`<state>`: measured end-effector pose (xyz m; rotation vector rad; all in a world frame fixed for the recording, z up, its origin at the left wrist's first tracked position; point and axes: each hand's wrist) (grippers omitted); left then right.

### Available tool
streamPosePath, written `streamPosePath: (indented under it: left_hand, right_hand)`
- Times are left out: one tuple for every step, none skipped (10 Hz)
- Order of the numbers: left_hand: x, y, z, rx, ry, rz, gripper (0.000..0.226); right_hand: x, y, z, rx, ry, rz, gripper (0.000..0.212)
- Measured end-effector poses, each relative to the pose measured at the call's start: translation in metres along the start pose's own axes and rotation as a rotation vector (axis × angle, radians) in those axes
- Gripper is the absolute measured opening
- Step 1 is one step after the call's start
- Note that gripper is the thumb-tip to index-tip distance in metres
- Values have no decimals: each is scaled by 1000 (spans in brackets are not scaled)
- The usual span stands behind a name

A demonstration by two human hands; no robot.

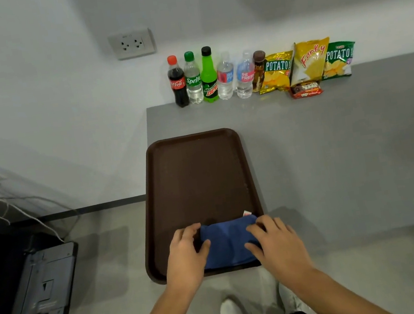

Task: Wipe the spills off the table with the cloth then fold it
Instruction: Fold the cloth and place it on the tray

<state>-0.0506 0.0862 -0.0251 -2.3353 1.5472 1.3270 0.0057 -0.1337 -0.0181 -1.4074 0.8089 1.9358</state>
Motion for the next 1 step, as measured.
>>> streamPosePath:
  left_hand:
    - [0, -2, -2, 88, -74, -9, 42]
  right_hand:
    - [0, -7, -6, -25, 14, 54, 44]
Point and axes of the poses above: each hand's wrist, its own y-axis away from the middle knuckle, its own x-axis out of the palm, z = x × y, and after that the axes turned 12 degrees about -x, right-handed
